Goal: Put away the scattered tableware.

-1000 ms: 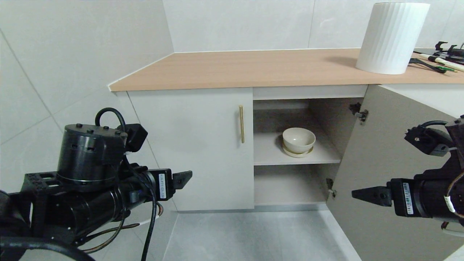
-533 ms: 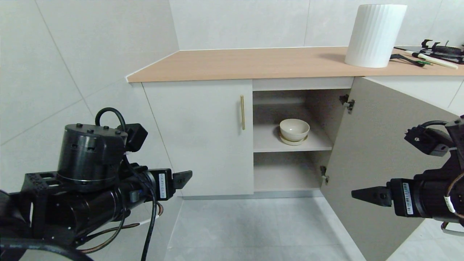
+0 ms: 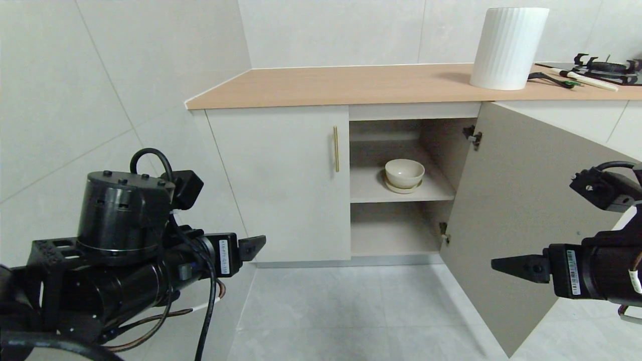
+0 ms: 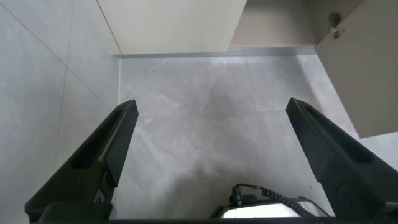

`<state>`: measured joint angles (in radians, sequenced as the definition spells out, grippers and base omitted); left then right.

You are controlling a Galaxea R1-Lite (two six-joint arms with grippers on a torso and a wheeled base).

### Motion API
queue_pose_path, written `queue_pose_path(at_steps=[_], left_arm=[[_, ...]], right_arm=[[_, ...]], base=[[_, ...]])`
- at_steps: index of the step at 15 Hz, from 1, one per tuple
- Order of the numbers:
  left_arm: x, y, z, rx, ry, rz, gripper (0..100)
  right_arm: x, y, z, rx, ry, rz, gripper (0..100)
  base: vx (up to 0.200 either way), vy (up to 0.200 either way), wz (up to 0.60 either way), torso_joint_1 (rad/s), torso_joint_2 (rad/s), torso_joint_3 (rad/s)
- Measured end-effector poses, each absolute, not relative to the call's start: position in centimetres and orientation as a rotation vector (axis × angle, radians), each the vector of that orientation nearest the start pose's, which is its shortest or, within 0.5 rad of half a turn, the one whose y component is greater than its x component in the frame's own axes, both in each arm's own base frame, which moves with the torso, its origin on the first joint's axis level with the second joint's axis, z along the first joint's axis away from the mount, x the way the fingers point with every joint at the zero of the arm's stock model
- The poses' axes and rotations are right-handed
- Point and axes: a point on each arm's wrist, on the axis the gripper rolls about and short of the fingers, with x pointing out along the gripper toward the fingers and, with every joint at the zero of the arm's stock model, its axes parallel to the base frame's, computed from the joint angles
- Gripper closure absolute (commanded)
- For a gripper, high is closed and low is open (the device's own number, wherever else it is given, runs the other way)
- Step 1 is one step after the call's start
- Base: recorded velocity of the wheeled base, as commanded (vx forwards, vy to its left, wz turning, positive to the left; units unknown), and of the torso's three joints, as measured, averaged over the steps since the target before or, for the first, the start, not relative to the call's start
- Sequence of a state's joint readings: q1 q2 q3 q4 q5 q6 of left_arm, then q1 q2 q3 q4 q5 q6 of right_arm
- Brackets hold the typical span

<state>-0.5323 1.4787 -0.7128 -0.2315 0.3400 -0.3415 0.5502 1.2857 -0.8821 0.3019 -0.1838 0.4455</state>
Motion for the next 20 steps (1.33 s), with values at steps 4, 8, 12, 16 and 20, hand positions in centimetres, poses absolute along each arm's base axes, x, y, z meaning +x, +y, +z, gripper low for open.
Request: queue_pose_path(at_steps=[4, 8, 12, 16, 20], left_arm=[[20.86, -11.42, 18.07, -0.108, 0.509, -0.102, 0], [20.87, -11.41, 18.03, -0.105, 0.509, -0.098, 0], [20.91, -11.4, 17.96, -0.103, 0.511, -0.095, 0], [20.9, -11.43, 17.94, -0.102, 0.512, -0.096, 0], [20.89, -11.42, 17.9, -0.102, 0.513, -0.096, 0]], right_arm=[[15.8, 9.15, 22.34, 0.164, 0.711, 0.18, 0], [15.79, 9.13, 22.36, 0.165, 0.709, 0.179, 0], [15.77, 9.11, 22.38, 0.165, 0.708, 0.178, 0], [15.7, 9.07, 22.36, 0.164, 0.709, 0.176, 0], [15.71, 9.02, 22.39, 0.16, 0.699, 0.159, 0]], base=[[0.0, 0.0, 0.0, 0.0, 0.0, 0.0], [-0.05, -0.05, 0.0, 0.002, 0.0, 0.001], [-0.2, -0.2, 0.0, 0.004, 0.0, 0.004], [-0.15, -0.2, 0.0, 0.006, 0.0, 0.002], [0.0, 0.0, 0.0, 0.0, 0.0, 0.0]])
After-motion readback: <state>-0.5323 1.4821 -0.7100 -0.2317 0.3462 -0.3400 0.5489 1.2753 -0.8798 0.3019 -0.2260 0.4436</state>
